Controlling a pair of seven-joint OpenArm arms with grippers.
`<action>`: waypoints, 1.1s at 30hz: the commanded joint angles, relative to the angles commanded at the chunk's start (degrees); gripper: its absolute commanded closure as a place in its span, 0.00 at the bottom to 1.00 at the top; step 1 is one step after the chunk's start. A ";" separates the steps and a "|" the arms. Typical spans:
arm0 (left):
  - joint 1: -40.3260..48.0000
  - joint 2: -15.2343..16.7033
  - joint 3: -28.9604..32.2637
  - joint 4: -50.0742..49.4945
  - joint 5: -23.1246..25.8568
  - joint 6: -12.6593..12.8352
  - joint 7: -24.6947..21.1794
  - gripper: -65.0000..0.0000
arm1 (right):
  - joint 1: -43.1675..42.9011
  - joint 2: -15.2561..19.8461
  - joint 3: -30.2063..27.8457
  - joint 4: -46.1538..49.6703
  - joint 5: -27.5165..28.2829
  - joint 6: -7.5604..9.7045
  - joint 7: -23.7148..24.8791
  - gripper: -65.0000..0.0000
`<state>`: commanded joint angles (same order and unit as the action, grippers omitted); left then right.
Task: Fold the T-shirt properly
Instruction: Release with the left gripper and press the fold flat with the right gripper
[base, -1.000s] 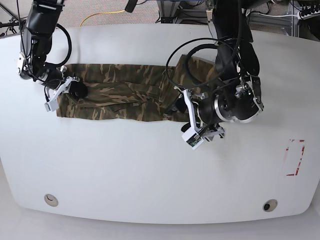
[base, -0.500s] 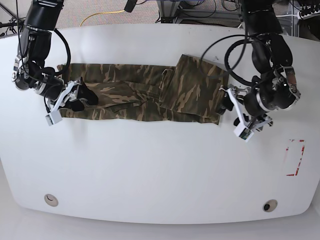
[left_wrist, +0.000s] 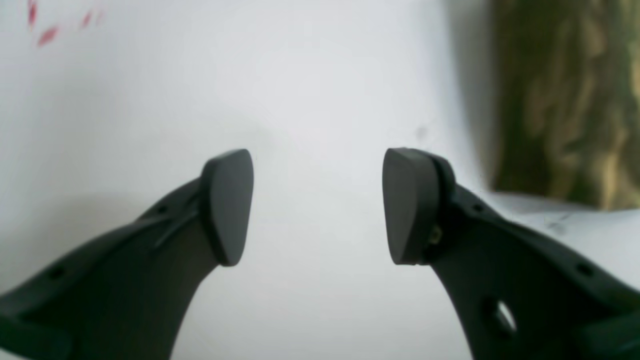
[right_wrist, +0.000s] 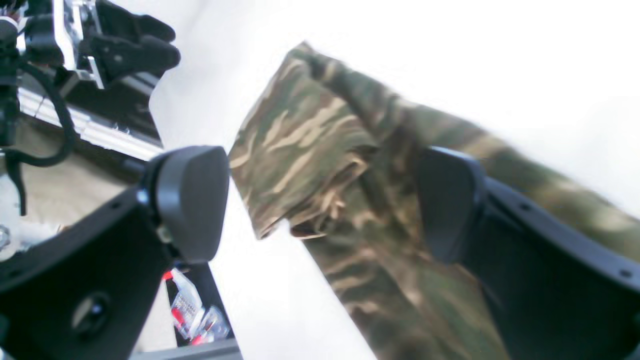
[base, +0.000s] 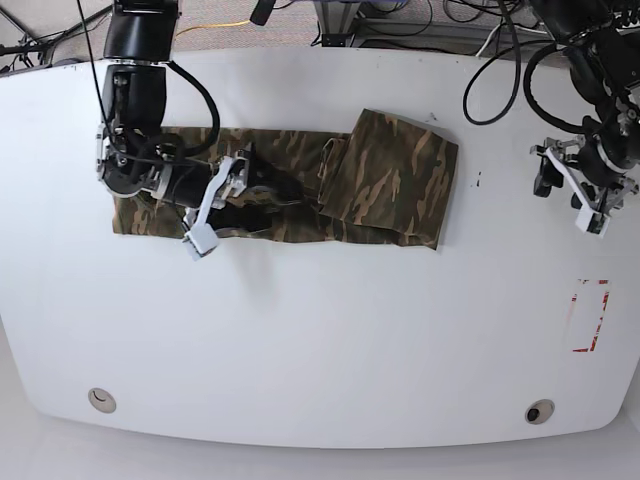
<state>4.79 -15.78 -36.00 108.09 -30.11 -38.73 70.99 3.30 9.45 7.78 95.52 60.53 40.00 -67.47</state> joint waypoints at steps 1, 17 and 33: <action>0.00 -0.09 -0.44 0.00 0.00 0.00 0.00 0.42 | 0.35 -0.88 -1.05 0.00 -1.49 0.00 0.00 0.14; 3.69 0.18 -3.34 0.09 -0.09 0.00 0.00 0.42 | 3.52 -12.66 -6.68 0.00 -35.34 0.00 3.16 0.14; 4.40 0.26 -3.16 0.00 -0.09 0.00 0.00 0.42 | 4.92 -12.66 -6.68 -10.55 -35.08 0.00 5.27 0.34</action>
<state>9.19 -15.52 -39.16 108.09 -30.20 -38.73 70.99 8.22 -3.21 1.10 84.97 25.45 40.00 -62.20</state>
